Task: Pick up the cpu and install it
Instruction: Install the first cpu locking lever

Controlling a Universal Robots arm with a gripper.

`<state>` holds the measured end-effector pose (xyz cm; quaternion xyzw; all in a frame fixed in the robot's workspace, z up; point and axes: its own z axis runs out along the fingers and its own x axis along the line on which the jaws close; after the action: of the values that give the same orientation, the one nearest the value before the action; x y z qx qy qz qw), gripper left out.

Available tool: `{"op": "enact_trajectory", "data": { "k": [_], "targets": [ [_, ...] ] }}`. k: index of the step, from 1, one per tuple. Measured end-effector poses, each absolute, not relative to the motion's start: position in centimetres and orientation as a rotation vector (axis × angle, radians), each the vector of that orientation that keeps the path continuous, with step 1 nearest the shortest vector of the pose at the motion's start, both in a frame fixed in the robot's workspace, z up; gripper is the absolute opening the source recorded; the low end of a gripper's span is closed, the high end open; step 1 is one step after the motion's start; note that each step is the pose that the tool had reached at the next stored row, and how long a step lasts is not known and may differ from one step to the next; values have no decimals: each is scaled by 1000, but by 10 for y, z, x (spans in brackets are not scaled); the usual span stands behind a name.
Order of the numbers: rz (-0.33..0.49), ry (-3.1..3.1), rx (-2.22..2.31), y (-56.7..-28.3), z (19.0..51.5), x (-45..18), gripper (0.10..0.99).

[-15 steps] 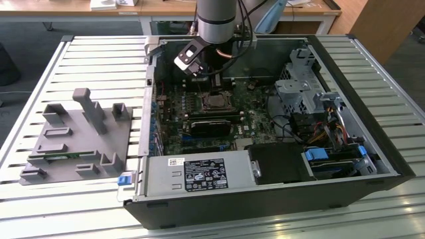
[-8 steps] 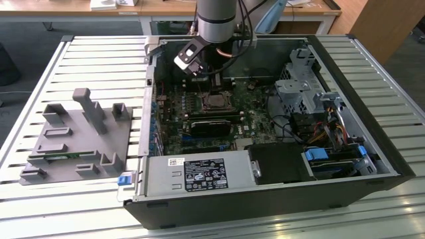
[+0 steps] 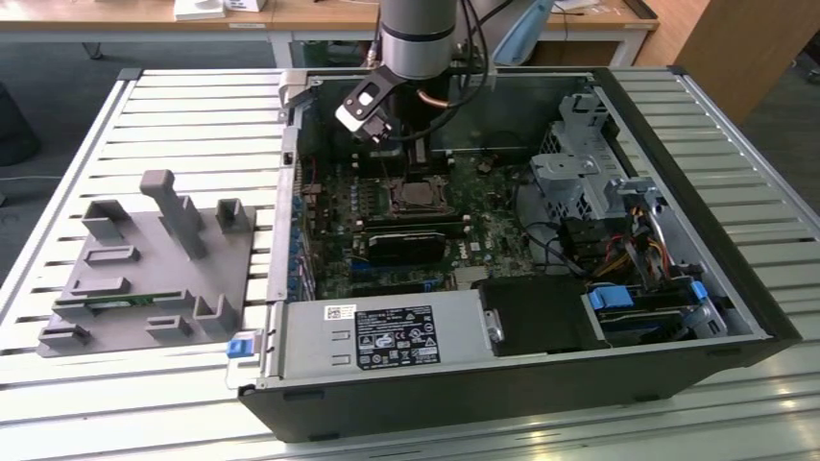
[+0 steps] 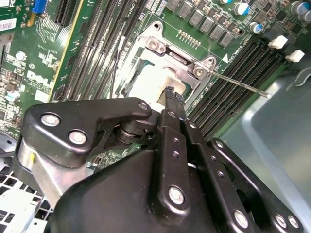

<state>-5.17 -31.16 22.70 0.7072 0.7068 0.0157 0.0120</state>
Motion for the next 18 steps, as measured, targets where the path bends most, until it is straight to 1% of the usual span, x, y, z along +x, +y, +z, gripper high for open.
{"op": "enact_trajectory", "data": {
  "k": [7,14,18],
  "targets": [
    [49,2204,2205,-312,241,-52,106],
    [49,2204,2205,-312,265,-52,106],
    [49,2207,2202,-312,269,-52,106]
  ]
}}
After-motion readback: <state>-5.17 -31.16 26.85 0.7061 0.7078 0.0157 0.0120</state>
